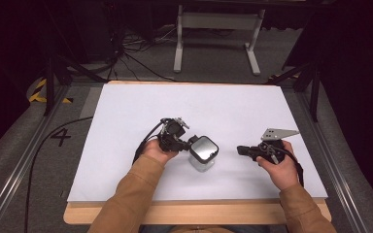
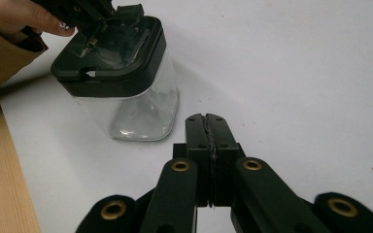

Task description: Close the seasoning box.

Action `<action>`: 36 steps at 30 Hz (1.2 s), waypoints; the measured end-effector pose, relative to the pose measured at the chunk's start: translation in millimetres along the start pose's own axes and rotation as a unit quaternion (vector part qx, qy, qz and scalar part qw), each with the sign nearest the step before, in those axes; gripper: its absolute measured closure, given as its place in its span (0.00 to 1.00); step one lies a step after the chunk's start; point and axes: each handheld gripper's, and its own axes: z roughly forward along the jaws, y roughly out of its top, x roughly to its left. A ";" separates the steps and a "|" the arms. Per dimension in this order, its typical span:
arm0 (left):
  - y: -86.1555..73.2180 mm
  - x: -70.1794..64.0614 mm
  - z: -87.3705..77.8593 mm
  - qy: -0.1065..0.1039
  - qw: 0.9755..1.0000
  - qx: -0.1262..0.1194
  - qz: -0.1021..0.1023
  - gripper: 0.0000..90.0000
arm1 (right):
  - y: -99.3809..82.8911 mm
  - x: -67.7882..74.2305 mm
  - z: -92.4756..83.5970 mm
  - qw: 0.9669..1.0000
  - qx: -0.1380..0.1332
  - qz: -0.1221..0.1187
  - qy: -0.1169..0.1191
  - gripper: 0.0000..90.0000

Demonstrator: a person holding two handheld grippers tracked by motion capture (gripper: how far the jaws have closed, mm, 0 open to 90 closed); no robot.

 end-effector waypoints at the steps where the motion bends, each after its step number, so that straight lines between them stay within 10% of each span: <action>1: -0.2 -0.3 -0.9 0.004 1.000 0.003 0.001 1.00 | 0.1 0.2 1.0 1.000 0.001 -0.001 0.000 1.00; 36: -31.4 -12.9 -99.0 0.042 0.995 -0.093 -0.024 0.99 | 23.3 12.4 69.4 0.996 0.039 -0.073 0.031 1.00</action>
